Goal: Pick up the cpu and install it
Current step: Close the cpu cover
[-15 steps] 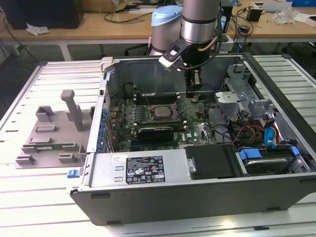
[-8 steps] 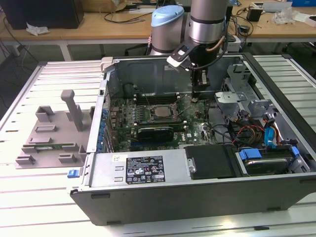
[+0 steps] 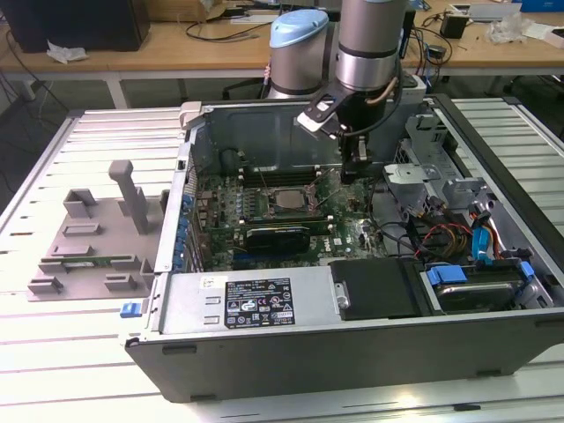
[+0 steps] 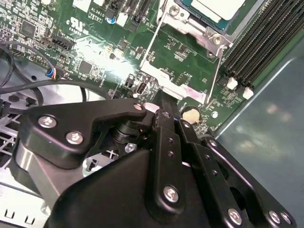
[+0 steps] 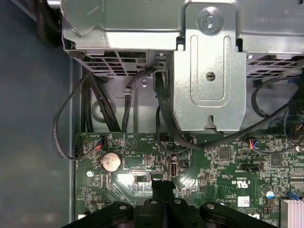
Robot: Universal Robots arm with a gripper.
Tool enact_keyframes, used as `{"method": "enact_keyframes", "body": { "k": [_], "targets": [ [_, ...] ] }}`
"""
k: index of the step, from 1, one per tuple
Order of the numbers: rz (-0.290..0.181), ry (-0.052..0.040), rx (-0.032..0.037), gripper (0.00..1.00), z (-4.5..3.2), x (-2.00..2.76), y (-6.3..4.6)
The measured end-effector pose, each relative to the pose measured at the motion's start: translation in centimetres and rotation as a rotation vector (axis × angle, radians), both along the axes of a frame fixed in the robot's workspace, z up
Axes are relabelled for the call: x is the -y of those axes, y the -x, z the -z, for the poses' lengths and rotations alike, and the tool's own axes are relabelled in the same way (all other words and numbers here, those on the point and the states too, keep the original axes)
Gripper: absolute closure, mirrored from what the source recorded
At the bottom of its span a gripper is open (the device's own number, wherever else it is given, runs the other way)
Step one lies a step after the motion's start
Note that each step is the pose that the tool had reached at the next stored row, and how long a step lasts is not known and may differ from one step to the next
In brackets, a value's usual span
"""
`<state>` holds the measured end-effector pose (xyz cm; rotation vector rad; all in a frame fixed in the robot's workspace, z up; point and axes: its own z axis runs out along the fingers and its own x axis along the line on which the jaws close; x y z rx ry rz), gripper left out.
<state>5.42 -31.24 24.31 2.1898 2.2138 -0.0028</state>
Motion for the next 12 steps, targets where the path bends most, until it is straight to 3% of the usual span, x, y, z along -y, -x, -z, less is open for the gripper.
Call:
{"method": "enact_keyframes", "body": {
  "k": [6, 12],
  "targets": [
    [0.000, -0.0011, 0.0029, 0.89, 0.04, -0.01, 1.2],
    [0.000, -0.0001, 0.0154, 0.89, 0.01, 0.00, 3.2]
  ]
}}
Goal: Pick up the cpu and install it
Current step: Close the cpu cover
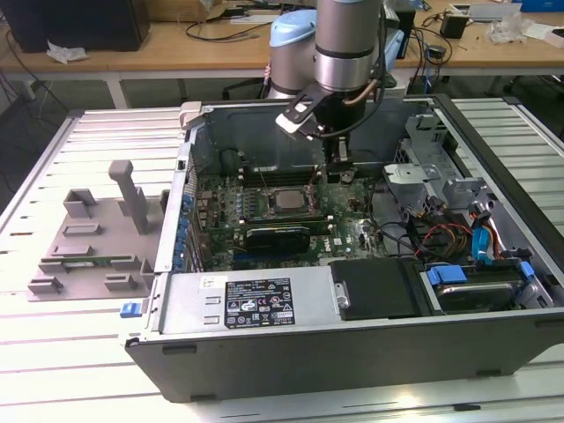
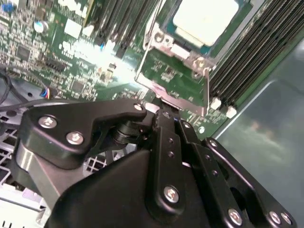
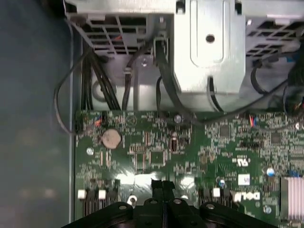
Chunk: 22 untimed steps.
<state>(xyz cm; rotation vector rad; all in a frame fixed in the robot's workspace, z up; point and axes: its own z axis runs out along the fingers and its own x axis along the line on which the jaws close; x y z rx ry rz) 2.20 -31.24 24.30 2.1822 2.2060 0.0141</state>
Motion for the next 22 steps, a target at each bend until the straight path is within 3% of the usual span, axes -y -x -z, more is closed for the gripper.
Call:
{"method": "enact_keyframes", "body": {
  "k": [6, 14, 18, 22],
  "targets": [
    [0.000, -0.0003, 0.0110, 0.89, 0.01, -0.02, 1.6],
    [0.000, -0.0001, 0.0094, 0.89, 0.01, -0.02, 1.7],
    [0.000, -0.0001, -0.0219, 0.89, 0.03, -0.02, 1.7],
    [0.000, -0.0001, -0.0609, 0.89, 0.03, -0.02, 1.7]
  ]
}}
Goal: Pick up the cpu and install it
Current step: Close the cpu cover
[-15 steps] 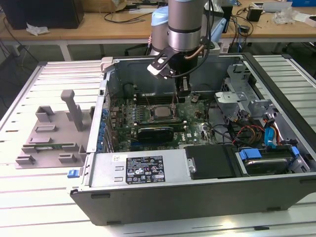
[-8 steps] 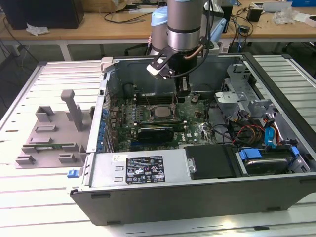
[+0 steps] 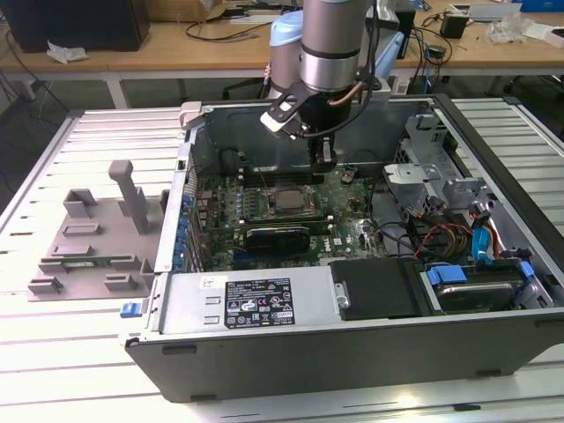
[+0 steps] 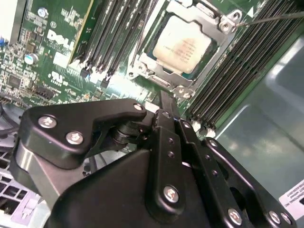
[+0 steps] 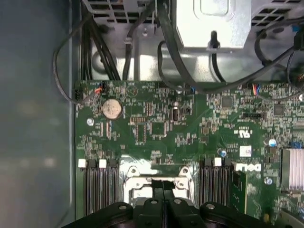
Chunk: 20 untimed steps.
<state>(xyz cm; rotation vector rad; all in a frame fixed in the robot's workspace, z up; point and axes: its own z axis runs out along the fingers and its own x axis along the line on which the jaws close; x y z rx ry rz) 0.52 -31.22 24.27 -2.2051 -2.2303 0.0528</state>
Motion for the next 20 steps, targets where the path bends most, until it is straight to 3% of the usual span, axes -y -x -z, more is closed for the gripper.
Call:
{"method": "enact_keyframes", "body": {
  "k": [1, 2, 6, 18, 20],
  "targets": [
    [0.000, -0.0001, -0.0254, 0.89, 0.01, 0.00, 0.0],
    [0.000, 0.0001, -0.0381, 0.89, 0.00, 0.00, -0.1],
    [-0.001, -0.0002, -0.0381, 0.89, 0.08, -0.01, 0.1],
    [-0.029, 0.0009, -0.0351, 0.89, 1.49, 0.25, 3.3],
    [-0.066, 0.0013, -0.0320, 0.89, 1.63, 0.29, 3.4]
  ]
}}
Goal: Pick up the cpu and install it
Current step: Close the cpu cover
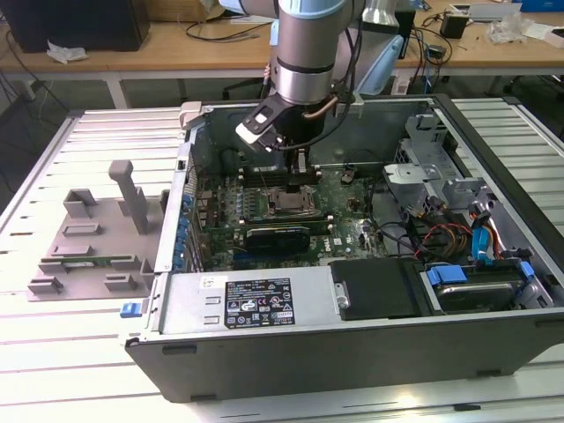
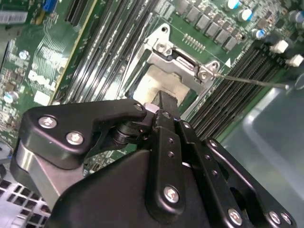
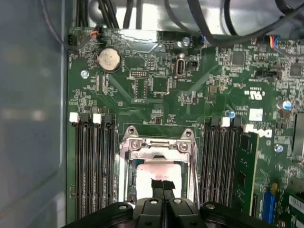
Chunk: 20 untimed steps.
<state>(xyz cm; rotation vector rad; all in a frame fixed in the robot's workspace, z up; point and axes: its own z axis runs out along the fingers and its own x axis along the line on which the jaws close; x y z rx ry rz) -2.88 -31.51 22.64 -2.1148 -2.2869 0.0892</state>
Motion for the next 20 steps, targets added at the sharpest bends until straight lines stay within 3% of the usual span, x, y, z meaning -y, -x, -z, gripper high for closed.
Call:
{"method": "enact_keyframes", "body": {
  "k": [2, 4, 8, 16, 20],
  "targets": [
    [-0.050, 0.0002, 0.0002, 0.89, 0.02, 0.01, 0.01],
    [-0.056, 0.0001, 0.0004, 0.89, 0.03, 0.01, 0.01],
    [-0.130, 0.0000, 0.0004, 0.89, 0.03, 0.01, 0.01],
    [-0.363, 0.0000, 0.0003, 0.89, 0.05, 0.01, 0.01],
    [-0.450, 0.0000, 0.0003, 0.89, 0.05, 0.01, 0.01]
  ]
}}
